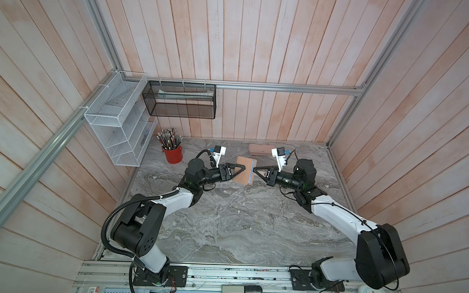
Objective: Take the credit cards out of the card holder
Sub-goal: Open the card holder.
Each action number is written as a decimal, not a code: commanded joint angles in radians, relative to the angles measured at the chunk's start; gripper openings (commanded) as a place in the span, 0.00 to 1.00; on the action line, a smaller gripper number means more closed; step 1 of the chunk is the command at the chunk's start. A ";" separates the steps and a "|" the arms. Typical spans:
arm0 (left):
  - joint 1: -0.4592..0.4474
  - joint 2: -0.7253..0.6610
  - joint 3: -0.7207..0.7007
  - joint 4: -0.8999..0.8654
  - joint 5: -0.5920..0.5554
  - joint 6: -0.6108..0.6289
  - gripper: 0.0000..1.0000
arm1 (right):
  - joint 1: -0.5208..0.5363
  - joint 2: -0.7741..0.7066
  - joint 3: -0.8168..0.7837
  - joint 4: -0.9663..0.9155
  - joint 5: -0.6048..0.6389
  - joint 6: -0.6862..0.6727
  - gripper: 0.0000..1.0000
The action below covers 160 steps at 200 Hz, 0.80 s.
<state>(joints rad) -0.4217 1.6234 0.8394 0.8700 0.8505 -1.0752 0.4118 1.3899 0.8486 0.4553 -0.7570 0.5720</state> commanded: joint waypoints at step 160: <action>-0.020 -0.097 0.114 -0.512 -0.184 0.324 1.00 | 0.094 0.047 0.304 -0.625 0.468 -0.270 0.00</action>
<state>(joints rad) -0.4198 1.5444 0.9112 0.4522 0.7208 -0.8280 0.4896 1.4105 1.1011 -0.0856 -0.3706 0.3302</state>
